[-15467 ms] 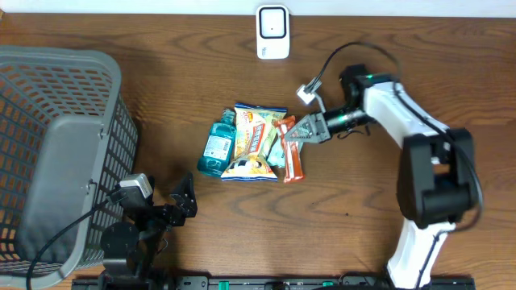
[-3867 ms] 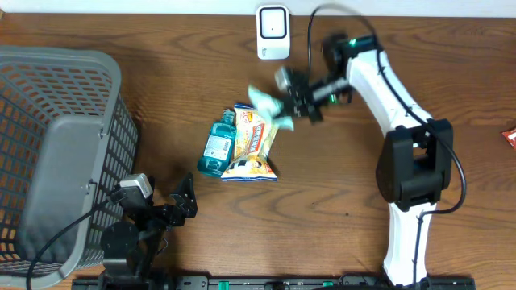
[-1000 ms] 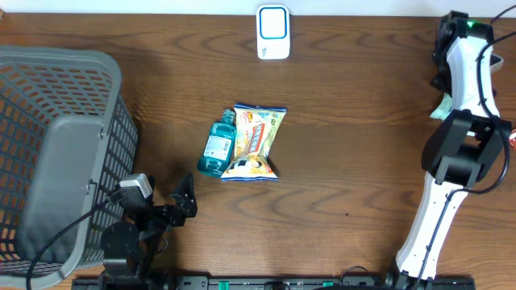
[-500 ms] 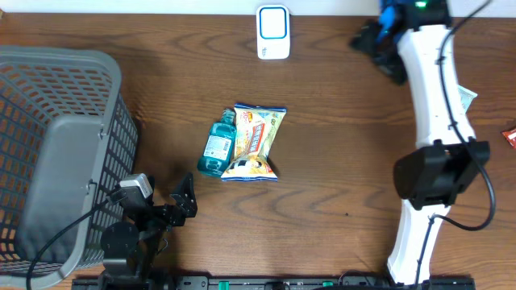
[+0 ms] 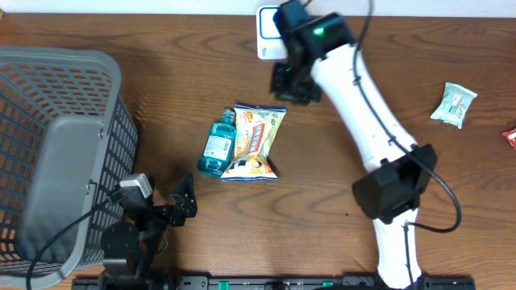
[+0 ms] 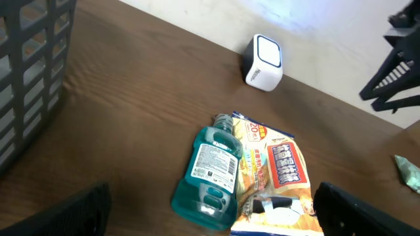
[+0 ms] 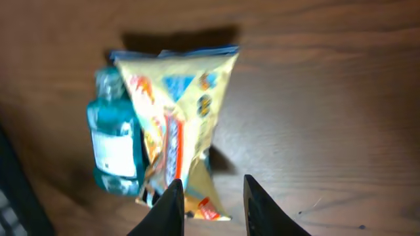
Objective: Scan the item barcode
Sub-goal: 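Reach the right gripper to the yellow snack bag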
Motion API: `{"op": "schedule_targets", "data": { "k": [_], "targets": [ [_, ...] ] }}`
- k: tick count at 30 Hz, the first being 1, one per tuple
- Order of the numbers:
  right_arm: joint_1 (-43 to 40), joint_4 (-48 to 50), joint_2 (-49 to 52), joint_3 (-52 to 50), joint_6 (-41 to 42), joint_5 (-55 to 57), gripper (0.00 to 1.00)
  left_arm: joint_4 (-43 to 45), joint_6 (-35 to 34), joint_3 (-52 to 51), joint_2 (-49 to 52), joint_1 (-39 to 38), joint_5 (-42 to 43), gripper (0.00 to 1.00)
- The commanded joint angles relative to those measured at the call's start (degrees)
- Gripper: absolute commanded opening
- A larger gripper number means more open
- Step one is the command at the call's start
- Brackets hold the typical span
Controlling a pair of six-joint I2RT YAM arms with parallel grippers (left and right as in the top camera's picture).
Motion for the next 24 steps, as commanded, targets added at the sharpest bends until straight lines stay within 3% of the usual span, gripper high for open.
{"op": "schedule_targets", "data": {
  "k": [1,4,5,11,15,18,24],
  "targets": [
    [3.2,0.3,0.2,-1.4,-1.7,4.2,0.31,-0.1,-0.7,0.1,-0.1,-0.2,0.7,0.98],
    [6.5,3.8,0.2,-3.2,-1.9,5.3,0.68,-0.1,-0.7,0.1,-0.1,-0.2,0.7,0.98],
    [7.8,6.1,0.2,-4.3,-3.0,7.2,0.70,-0.1,-0.7,0.1,-0.1,-0.2,0.7,0.98],
    [13.5,19.3,0.2,-13.5,-7.6,16.4,0.62,-0.1,-0.7,0.1,-0.1,-0.2,0.7,0.98],
    [15.0,25.7,0.2,-21.0,-7.6,15.7,0.54,-0.1,-0.7,0.1,-0.1,-0.2,0.7,0.98],
    [15.0,26.8,0.2,-25.8,-6.3,14.4,0.45,-0.1,-0.7,0.1,-0.1,-0.2,0.7,0.98],
    [14.1,25.2,0.2,-34.7,-6.2,14.5,0.45,-0.1,-0.7,0.1,-0.1,-0.2,0.7,0.98]
  ]
}}
